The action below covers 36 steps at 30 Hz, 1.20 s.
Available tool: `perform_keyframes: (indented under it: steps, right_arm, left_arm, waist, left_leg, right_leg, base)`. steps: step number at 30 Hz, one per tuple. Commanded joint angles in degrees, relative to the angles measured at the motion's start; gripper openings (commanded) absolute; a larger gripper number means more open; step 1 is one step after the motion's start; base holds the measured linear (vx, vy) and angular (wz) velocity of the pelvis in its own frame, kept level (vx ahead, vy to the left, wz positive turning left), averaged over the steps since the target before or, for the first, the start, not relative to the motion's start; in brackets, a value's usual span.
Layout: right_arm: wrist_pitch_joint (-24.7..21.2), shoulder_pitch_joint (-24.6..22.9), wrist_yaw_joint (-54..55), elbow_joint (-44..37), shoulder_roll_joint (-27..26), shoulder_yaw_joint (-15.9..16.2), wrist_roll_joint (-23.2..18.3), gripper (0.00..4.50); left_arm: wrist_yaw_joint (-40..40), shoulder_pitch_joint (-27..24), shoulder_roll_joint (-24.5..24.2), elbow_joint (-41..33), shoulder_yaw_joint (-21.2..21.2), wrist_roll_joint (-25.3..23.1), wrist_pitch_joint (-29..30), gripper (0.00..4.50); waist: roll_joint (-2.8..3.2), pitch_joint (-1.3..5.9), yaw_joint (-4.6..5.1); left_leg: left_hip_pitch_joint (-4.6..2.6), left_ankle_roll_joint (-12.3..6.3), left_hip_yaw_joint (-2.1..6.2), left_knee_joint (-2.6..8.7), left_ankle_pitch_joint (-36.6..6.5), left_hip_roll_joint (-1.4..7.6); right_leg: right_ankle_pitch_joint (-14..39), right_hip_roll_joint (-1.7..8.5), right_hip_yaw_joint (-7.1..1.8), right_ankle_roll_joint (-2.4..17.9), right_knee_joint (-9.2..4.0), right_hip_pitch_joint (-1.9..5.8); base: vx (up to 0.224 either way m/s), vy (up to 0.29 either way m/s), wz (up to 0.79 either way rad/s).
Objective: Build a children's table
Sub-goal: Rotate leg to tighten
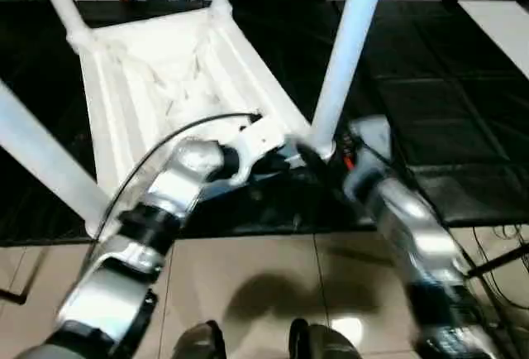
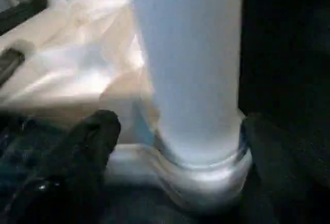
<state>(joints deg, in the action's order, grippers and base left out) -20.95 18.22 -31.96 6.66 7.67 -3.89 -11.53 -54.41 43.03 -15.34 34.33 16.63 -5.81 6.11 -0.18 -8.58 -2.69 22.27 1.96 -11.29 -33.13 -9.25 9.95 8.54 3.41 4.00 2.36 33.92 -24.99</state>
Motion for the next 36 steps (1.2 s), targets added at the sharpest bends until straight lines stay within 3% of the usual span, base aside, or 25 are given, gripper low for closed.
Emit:
perform_keyframes:
  steps: [1,4,5,8,11,14,20,22,26,28,29,30,33,34,36]
  right_arm:
    - [-1.2,-1.9,-6.5,-4.1,2.9,-0.3,-3.1,4.47]
    - [-0.1,-5.7,-12.9,-6.3,10.5,-2.0,-4.4,4.47]
    - [0.0,-6.2,-13.3,-6.6,11.3,-2.5,-4.9,4.47]
    - [-0.4,-7.8,-13.7,-8.1,13.4,-4.6,-5.8,4.47]
    - [-3.0,-11.4,-16.0,-12.5,16.0,-6.2,-8.8,4.47]
    - [-3.5,-13.4,-16.9,-14.6,16.8,-6.0,-10.2,4.47]
    - [-4.2,-16.5,-17.7,-17.3,16.4,-5.4,-11.8,4.47]
    - [-5.2,-17.4,-16.2,-19.0,15.8,-5.0,-12.7,4.47]
    - [-6.6,-18.4,-14.8,-20.8,14.3,-4.1,-14.1,4.50]
    - [-7.1,-19.3,-13.8,-22.9,12.8,-2.6,-14.6,4.50]
    - [-7.1,-19.6,-13.4,-23.8,12.5,-1.9,-14.5,4.50]
    - [-6.6,-19.8,-13.2,-24.9,11.6,-1.2,-14.9,4.50]
    - [-6.4,-20.2,-12.4,-26.5,10.1,-0.3,-15.8,4.50]
    - [-6.2,-20.5,-11.7,-27.3,9.5,0.6,-15.4,4.50]
    - [-5.2,-21.0,-9.8,-27.6,8.7,2.0,-13.2,4.50]
  left_arm:
    - [-4.8,-0.3,-1.4,0.0,1.7,0.1,-5.2,0.00]
    - [-9.0,-0.5,-4.1,2.1,2.8,-0.2,-10.9,0.00]
    - [-9.7,-0.4,-4.3,2.5,2.7,0.0,-12.0,0.00]
    - [-12.2,-0.2,-4.6,3.3,2.5,1.3,-14.8,0.00]
    - [-14.9,0.8,-4.6,6.0,2.3,2.2,-20.1,0.00]
    - [-15.3,1.7,-4.3,8.1,2.0,2.4,-22.6,0.00]
    - [-14.4,3.9,-4.0,12.9,0.9,2.2,-28.1,0.00]
    - [-11.9,4.3,-4.4,15.5,0.1,1.3,-30.6,0.00]
    - [-13.7,2.3,-4.2,13.8,-3.0,5.6,-29.6,0.54]
    - [-15.0,-1.2,-3.7,7.4,-6.6,11.6,-23.9,0.68]
    - [-15.1,-2.6,-3.6,4.8,-7.8,13.7,-21.7,0.80]
    - [-13.9,-4.6,-3.5,1.3,-9.2,15.7,-19.0,0.89]
    - [-9.7,-8.7,-3.1,-4.6,-11.2,18.4,-15.6,0.96]
    - [-5.4,-12.1,-2.5,-9.3,-12.8,19.3,-12.9,1.08]
    - [1.0,-16.9,-1.4,-15.3,-14.7,18.9,-9.5,1.31]
  waist:
    - [-0.30,5.21,-0.20]
    - [-0.22,5.06,-0.46]
    - [-0.15,5.04,-0.77]
    - [-0.19,5.14,-0.89]
    - [-0.33,5.34,-1.16]
    - [-0.35,5.69,-1.53]
    - [-0.23,6.05,-2.15]
    - [-0.47,6.21,-2.13]
    - [-0.42,6.50,-2.15]
    - [-0.25,6.75,-2.24]
    - [-0.30,6.78,-2.12]
    - [-0.01,7.00,-2.07]
    - [0.01,6.99,-1.84]
    - [0.73,7.12,-1.95]
    - [0.55,6.92,-1.27]
  left_leg:
    - [-0.79,-7.17,1.57,3.15,-7.8,2.79]
    - [-1.08,-6.44,1.52,3.18,-9.8,2.89]
    - [-1.49,-5.94,1.34,3.14,-10.7,2.90]
    - [-1.35,-5.01,1.50,3.22,-10.6,3.03]
    - [-1.28,-5.71,1.39,3.04,-9.9,2.99]
    - [-1.15,-6.61,1.41,2.90,-8.7,3.00]
    - [-1.18,-5.83,1.42,2.76,-9.3,2.90]
    - [-1.05,-5.56,1.45,2.75,-9.3,2.81]
    - [-0.91,-4.90,1.44,2.61,-9.0,2.75]
    - [-1.01,-4.56,1.53,2.67,-8.7,3.02]
    - [-0.69,-4.31,1.59,2.69,-8.5,3.30]
    - [-0.98,-4.15,1.54,2.62,-8.8,3.40]
    - [-0.99,-4.30,1.45,2.52,-10.3,3.12]
    - [-1.07,-3.69,1.62,2.52,-10.7,3.30]
    - [-0.93,-3.17,1.58,2.73,-12.9,3.39]
  right_leg:
    - [11.0,4.96,-3.31,10.6,-4.09,4.53]
    - [15.6,4.91,-3.19,9.6,-4.68,4.21]
    - [17.5,4.92,-3.36,9.0,-4.99,3.98]
    - [18.0,5.05,-3.27,9.6,-4.75,3.98]
    - [16.2,4.96,-3.33,9.8,-4.71,4.09]
    - [14.1,4.98,-3.22,10.0,-4.40,4.25]
    - [16.8,4.96,-3.04,8.8,-4.69,4.24]
    - [16.9,4.86,-2.95,8.6,-4.66,4.35]
    - [19.5,5.11,-2.91,7.9,-4.73,4.39]
    - [18.2,5.30,-2.96,9.0,-4.42,4.41]
    - [16.6,5.43,-2.95,10.6,-4.00,4.48]
    - [15.4,5.31,-2.99,11.5,-3.70,4.30]
    - [18.7,5.13,-2.95,9.9,-4.35,4.17]
    - [18.8,5.15,-2.92,10.0,-4.04,4.16]
    - [21.2,4.82,-2.82,9.1,-4.55,3.99]
  base:
    - [0.000,0.000,0.00]
    - [0.000,0.000,0.00]
    - [0.000,0.000,0.00]
    - [0.000,0.000,0.00]
    - [0.000,0.000,0.00]
    - [0.000,0.000,0.00]
    - [0.000,0.000,0.00]
    - [0.000,0.000,0.00]
    - [0.000,0.000,0.00]
    - [0.000,0.000,0.00]
    - [0.000,0.000,0.00]
    - [0.000,0.000,0.00]
    - [0.000,0.000,0.00]
    - [0.000,0.000,0.00]
    - [0.000,0.000,0.00]
